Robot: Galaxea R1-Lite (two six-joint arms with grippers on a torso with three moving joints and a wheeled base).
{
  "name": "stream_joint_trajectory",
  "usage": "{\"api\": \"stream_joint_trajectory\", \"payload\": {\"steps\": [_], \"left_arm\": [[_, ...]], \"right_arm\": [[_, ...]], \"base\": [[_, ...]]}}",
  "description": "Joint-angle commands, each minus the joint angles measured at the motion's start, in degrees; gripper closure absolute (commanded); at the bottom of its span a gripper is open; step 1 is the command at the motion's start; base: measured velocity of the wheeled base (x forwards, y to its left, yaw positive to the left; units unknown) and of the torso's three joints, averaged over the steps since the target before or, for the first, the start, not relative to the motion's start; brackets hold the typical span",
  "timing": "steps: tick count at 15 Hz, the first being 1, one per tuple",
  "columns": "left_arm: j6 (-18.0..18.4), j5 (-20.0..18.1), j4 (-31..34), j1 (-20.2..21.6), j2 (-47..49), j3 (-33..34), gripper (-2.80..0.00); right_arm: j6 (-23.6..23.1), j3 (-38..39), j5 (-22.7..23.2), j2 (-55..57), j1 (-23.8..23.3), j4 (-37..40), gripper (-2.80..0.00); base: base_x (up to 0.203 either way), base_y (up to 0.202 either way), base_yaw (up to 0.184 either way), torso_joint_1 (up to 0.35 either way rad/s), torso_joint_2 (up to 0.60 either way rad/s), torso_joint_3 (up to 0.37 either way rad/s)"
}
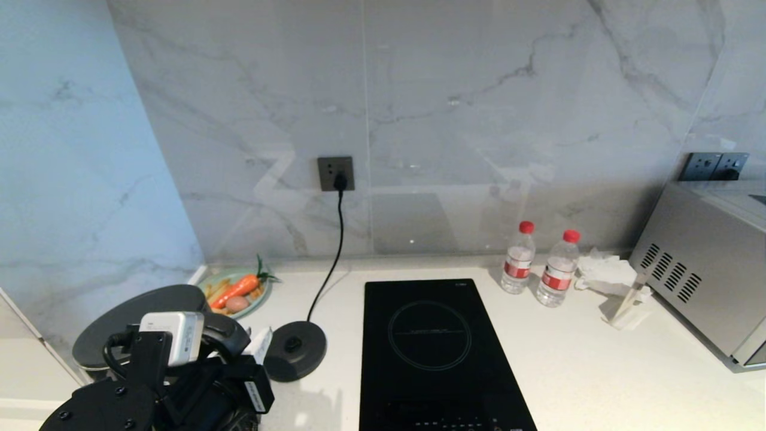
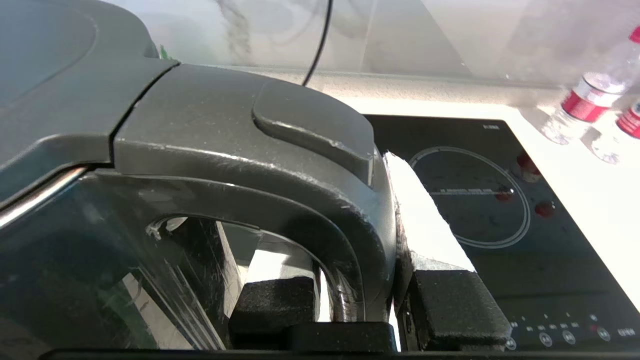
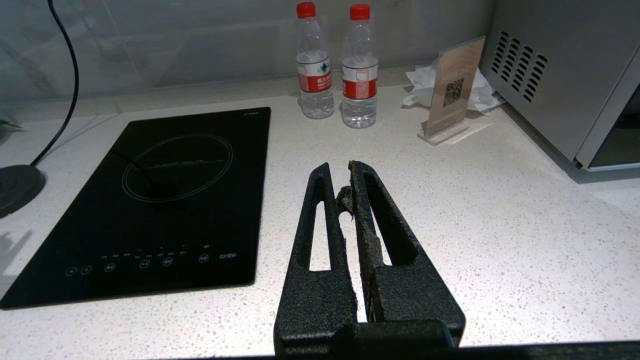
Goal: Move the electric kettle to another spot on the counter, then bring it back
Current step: Place it by the sink
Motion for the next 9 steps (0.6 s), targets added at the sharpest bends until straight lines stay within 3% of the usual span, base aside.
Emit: {"api": "stream_joint_trajectory", "payload": {"steps": [1,3,9], "left_arm": [[-0.18,0.15,-0.51,-0.04,0.17,-0.04,0.00],[-0.27,0.15,-0.51,-0.04,0.44,-0.22,0.00],[-0.14,0.15,-0.51,-0.04,0.41,-0.39,0.00]], "right_arm": [[0.06,0.00,-0.05,-0.02,0.00,-0.02,0.00],[0.09,0.00,-0.02,-0.02,0.00,-0.02,0.00],[0.00,0.00,-0.05,-0.02,0.08,-0.02,0.00]], "base": [[0.000,0.000,0.000,0.000,0.00,0.000],[-0.004,-0.004,0.042,0.000,0.00,0.001],[-0.001,-0.008,0.170,0.001,0.00,0.002]]}}
